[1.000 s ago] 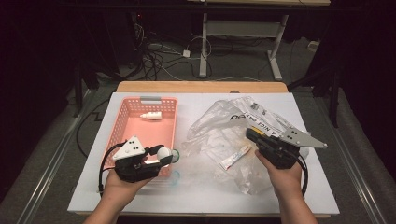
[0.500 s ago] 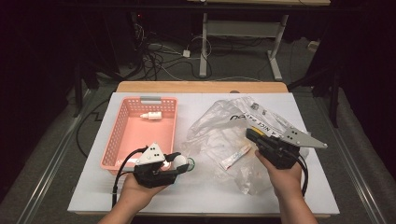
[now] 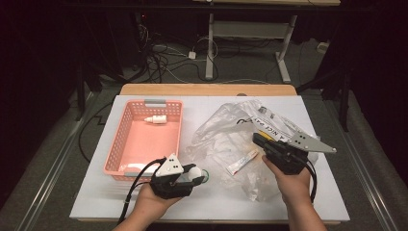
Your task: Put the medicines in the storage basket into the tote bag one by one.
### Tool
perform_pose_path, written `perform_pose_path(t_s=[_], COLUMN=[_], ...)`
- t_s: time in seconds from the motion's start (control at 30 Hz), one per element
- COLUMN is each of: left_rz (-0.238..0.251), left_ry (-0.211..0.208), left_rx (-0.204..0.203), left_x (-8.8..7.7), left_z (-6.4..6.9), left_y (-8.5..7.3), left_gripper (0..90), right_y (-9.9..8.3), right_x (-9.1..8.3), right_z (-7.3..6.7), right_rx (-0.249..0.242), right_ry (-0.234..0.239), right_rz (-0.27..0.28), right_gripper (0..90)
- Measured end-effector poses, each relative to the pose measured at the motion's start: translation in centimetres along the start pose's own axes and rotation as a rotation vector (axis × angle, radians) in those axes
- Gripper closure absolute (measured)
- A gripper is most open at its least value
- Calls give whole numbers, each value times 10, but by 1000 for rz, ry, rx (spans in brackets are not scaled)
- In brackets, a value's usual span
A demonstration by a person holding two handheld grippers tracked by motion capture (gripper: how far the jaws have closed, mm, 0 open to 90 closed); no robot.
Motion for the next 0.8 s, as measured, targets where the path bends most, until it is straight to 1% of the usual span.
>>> perform_pose_path(t_s=[0.07,0.2,0.23,0.43,0.6,0.67,0.8], left_rz=[-10,-3,-1,22,28,24,20], left_ry=[-4,-10,-14,-7,-9,-13,-7], left_rx=[2,-1,-3,11,15,8,6], left_x=[4,10,13,26,41,47,58], left_z=[2,6,7,10,10,9,7], left_y=[-1,3,6,22,33,35,36], left_gripper=[493,493,493,493,493,493,493], right_y=[0,0,0,0,0,1,1], right_x=[0,0,0,-1,-1,-2,-2], right_z=[0,0,0,1,1,1,2], right_rx=[-2,0,0,-2,-2,5,4], right_ry=[0,-3,-3,0,0,4,3], right_rz=[0,-1,0,1,2,5,7], right_gripper=[900,900,900,900,900,900,900])
Point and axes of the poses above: each handheld gripper's, and its own axes: x roughly forward along the jaws, y roughly out of its top, z roughly to its right, the point moved 4 cm from there along x, roughly forward along the jaws, and after that the axes turned 6 degrees about z, right-handed, at the moved point
